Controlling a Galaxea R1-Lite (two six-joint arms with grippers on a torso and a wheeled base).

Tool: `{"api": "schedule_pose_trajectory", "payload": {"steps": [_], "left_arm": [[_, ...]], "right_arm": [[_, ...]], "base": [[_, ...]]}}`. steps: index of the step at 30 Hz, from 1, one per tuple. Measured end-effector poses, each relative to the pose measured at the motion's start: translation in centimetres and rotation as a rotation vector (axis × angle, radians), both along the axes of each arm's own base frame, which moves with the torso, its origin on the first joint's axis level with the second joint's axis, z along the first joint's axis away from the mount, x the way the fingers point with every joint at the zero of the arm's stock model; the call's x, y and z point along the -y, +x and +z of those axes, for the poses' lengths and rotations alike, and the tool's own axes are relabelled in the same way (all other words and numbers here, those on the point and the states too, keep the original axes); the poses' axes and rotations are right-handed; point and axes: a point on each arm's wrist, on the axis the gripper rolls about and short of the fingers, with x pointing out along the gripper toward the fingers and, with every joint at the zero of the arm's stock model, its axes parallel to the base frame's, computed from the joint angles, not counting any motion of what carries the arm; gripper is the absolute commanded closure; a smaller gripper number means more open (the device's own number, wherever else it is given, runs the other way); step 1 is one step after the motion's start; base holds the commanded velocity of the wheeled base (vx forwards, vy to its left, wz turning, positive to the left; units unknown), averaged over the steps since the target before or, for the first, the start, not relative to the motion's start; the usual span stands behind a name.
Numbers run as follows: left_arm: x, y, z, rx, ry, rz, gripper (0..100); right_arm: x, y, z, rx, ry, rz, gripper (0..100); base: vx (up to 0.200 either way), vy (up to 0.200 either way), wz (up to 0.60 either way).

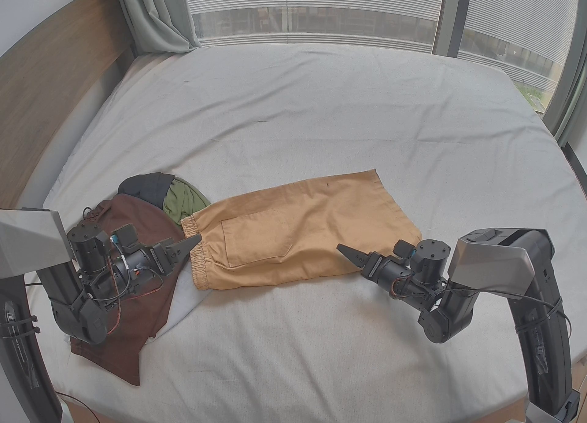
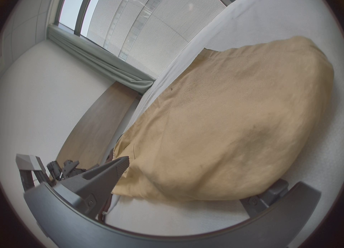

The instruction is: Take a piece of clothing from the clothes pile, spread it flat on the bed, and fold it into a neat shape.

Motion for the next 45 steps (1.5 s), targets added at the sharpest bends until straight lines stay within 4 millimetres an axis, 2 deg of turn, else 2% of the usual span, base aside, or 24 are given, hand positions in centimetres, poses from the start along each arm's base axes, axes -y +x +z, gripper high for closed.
{"api": "schedule_pose_trajectory", "payload": {"steps": [8, 9, 27, 35, 45], "left_arm": [[0.0, -0.1, -0.1, -0.007, 0.000, 0.000, 0], [0.0, -0.2, -0.1, -0.007, 0.000, 0.000, 0], [-0.2, -0.2, -0.2, -0.006, 0.008, 0.018, 0], [-0.1, -0.2, -0.2, 0.009, 0.041, 0.022, 0], [0.3, -0.4, -0.5, 0.003, 0.062, 0.031, 0]], "right_arm": [[-0.2, 0.7, 0.0, -0.034, 0.091, -0.012, 0], [-0.2, 0.7, 0.0, -0.034, 0.091, -0.013, 100], [-0.1, 0.4, -0.5, -0.053, 0.079, -0.018, 100], [0.5, -1.2, -1.1, -0.083, 0.009, -0.023, 100], [1.2, -3.3, -0.7, -0.121, -0.050, -0.047, 100]], "base": [[0.000, 0.000, 0.00], [0.000, 0.000, 0.00], [0.000, 0.000, 0.00], [0.000, 0.000, 0.00], [0.000, 0.000, 0.00]]}}
